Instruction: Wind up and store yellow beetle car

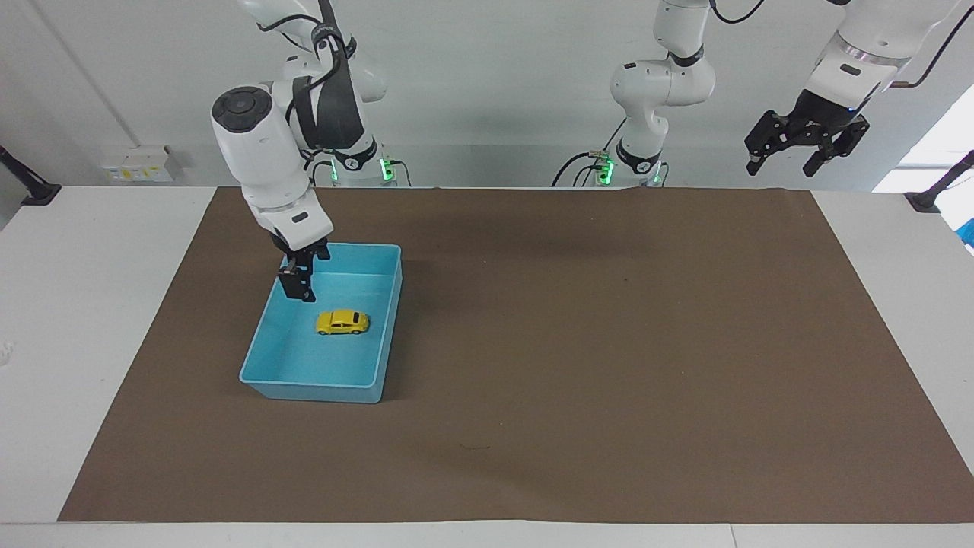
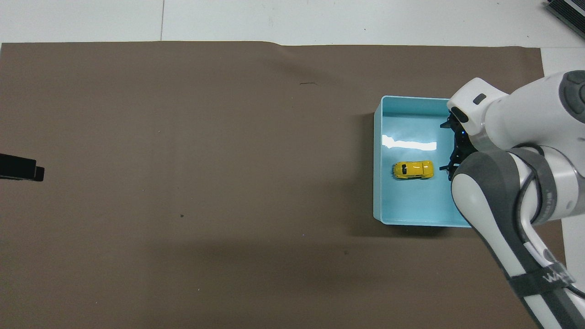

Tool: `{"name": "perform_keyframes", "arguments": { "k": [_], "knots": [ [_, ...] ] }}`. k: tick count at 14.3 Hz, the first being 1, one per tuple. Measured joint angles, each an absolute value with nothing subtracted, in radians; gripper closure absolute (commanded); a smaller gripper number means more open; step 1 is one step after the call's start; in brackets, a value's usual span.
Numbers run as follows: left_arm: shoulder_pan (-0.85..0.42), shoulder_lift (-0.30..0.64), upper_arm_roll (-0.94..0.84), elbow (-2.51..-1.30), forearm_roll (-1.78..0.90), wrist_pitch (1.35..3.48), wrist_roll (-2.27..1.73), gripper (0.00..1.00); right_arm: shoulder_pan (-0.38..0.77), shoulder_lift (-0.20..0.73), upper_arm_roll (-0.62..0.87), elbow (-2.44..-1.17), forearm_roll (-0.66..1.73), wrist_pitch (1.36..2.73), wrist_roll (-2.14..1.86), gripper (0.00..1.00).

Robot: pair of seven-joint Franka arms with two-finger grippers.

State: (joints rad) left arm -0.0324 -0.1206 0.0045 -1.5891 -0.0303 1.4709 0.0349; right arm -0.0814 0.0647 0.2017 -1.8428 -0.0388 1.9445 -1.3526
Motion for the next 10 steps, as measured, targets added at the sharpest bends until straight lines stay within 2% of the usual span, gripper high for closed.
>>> {"name": "perform_keyframes", "arguments": {
  "k": [6,10],
  "knots": [
    [-0.032,-0.121,0.004,-1.589,-0.030,1.471,0.035,0.00,-0.086,-0.031,0.212,-1.801,0.024,1.848,-1.350,0.00],
    [-0.032,-0.121,0.004,-1.589,-0.030,1.471,0.035,0.00,-0.094,-0.042,0.184,-1.733,0.033,1.799,-1.349,0.00]
  ]
}}
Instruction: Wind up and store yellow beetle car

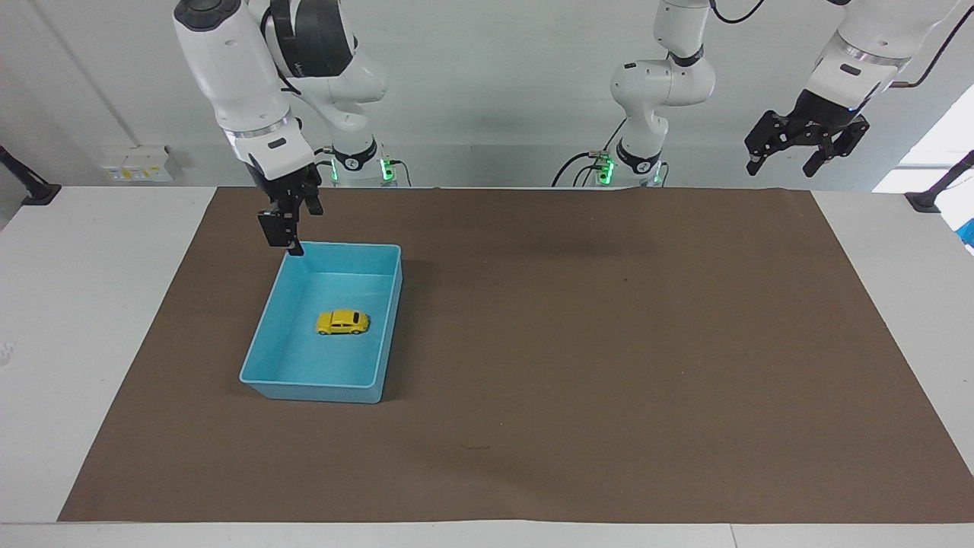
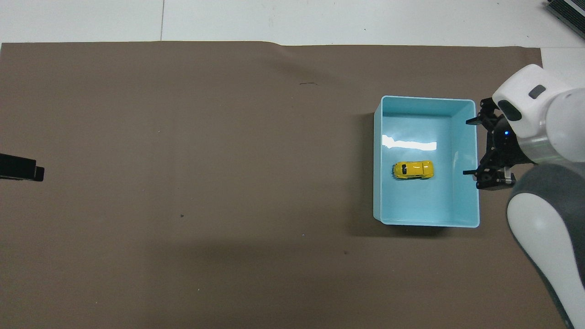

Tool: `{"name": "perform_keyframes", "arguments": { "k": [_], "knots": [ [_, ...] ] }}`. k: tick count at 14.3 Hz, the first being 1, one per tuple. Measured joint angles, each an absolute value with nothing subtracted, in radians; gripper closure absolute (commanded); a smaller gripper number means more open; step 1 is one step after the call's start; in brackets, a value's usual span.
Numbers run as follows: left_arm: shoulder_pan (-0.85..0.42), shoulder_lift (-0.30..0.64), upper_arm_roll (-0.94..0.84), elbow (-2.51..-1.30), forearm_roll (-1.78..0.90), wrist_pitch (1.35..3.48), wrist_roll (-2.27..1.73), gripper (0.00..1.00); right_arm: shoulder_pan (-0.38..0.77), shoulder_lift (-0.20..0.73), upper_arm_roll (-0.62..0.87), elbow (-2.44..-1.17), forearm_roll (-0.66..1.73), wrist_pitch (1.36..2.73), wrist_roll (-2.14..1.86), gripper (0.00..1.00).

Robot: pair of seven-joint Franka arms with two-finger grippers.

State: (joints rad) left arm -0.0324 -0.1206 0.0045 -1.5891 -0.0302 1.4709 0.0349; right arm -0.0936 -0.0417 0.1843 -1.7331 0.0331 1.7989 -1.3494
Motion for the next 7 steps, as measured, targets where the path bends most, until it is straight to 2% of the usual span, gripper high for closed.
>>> {"name": "perform_keyframes", "arguments": {
  "k": [2,5,7],
  "knots": [
    [-0.032,-0.121,0.004,-1.589,-0.030,1.471,0.035,0.00,-0.060,-0.042,0.131,-1.717,0.034,1.797,-1.349,0.00],
    [-0.032,-0.121,0.004,-1.589,-0.030,1.471,0.035,0.00,0.072,-0.042,-0.021,-1.707,0.043,1.780,-1.349,0.00],
    [-0.032,-0.121,0.004,-1.589,-0.030,1.471,0.035,0.00,0.086,-0.042,-0.044,-1.702,0.056,1.762,-1.345,0.00]
  ]
}}
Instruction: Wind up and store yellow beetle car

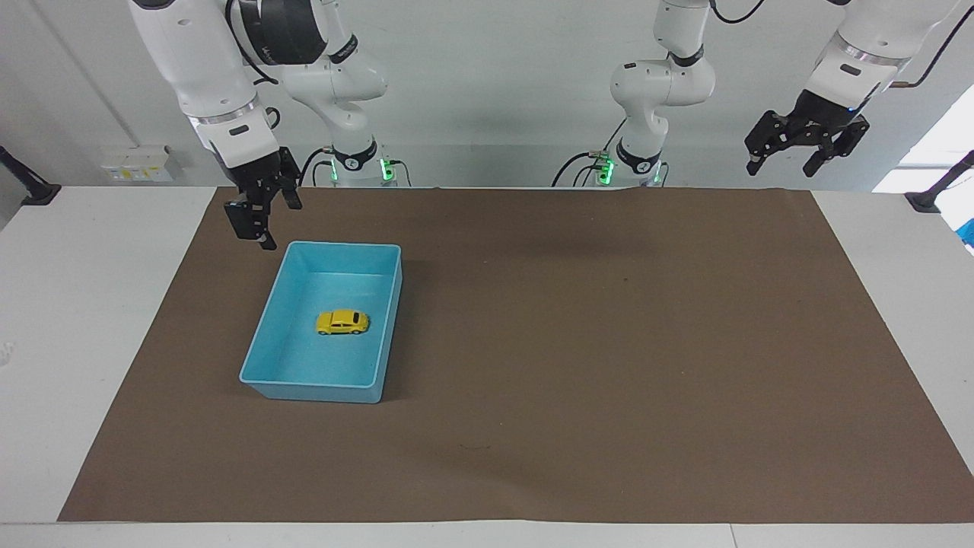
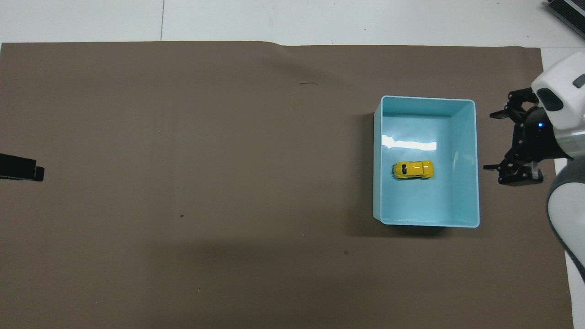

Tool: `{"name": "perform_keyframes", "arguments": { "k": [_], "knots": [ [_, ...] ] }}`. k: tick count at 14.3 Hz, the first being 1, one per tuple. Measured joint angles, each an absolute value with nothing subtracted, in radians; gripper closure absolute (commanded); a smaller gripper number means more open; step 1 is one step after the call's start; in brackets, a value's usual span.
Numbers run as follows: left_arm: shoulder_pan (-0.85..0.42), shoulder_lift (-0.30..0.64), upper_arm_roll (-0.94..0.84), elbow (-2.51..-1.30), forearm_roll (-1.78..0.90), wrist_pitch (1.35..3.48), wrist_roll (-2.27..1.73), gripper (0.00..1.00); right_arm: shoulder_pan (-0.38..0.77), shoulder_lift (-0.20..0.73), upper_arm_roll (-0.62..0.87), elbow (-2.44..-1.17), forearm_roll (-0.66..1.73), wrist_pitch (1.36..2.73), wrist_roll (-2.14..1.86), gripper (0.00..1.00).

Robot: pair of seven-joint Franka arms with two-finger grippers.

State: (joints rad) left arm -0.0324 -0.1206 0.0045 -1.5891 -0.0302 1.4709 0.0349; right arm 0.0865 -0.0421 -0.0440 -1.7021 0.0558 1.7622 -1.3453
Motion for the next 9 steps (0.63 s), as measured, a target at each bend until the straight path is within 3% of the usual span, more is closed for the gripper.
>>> {"name": "perform_keyframes", "arguments": {
  "k": [9],
  "knots": [
    [-0.032,-0.121,0.004,-1.589,-0.030,1.471,0.035,0.00,0.072,-0.060,-0.063,-1.649,0.057,1.676,-1.100,0.00]
  ]
}}
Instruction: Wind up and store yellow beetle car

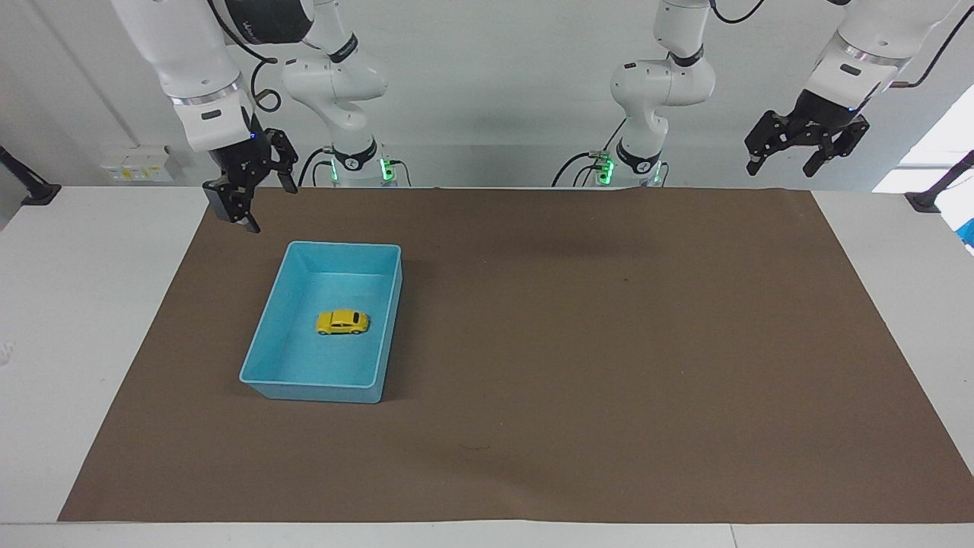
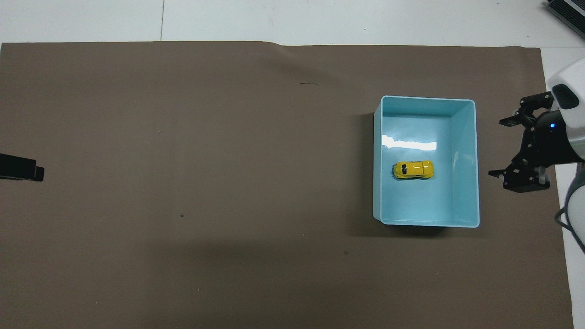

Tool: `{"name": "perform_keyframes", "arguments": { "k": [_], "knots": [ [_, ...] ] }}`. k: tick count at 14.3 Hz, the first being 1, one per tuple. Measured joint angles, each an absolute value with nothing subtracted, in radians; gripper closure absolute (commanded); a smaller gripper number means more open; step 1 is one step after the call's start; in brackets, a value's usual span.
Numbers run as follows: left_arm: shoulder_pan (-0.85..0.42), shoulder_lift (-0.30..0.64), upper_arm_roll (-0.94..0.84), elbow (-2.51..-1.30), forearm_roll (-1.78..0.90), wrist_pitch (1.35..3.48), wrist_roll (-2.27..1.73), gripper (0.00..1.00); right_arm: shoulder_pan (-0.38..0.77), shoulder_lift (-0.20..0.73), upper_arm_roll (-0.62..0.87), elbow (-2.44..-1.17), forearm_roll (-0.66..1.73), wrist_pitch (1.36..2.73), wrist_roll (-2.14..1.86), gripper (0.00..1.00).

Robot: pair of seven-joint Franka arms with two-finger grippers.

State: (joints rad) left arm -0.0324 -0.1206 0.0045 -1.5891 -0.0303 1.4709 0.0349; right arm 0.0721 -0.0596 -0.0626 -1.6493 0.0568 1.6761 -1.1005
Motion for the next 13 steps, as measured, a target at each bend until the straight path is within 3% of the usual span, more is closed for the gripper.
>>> {"name": "perform_keyframes", "arguments": {
  "k": [13],
  "knots": [
    [-0.032,-0.121,0.004,-1.589,-0.030,1.471,0.035,0.00,0.066,-0.056,-0.060,-1.543,0.057,1.531,-0.461,0.00]
  ]
}}
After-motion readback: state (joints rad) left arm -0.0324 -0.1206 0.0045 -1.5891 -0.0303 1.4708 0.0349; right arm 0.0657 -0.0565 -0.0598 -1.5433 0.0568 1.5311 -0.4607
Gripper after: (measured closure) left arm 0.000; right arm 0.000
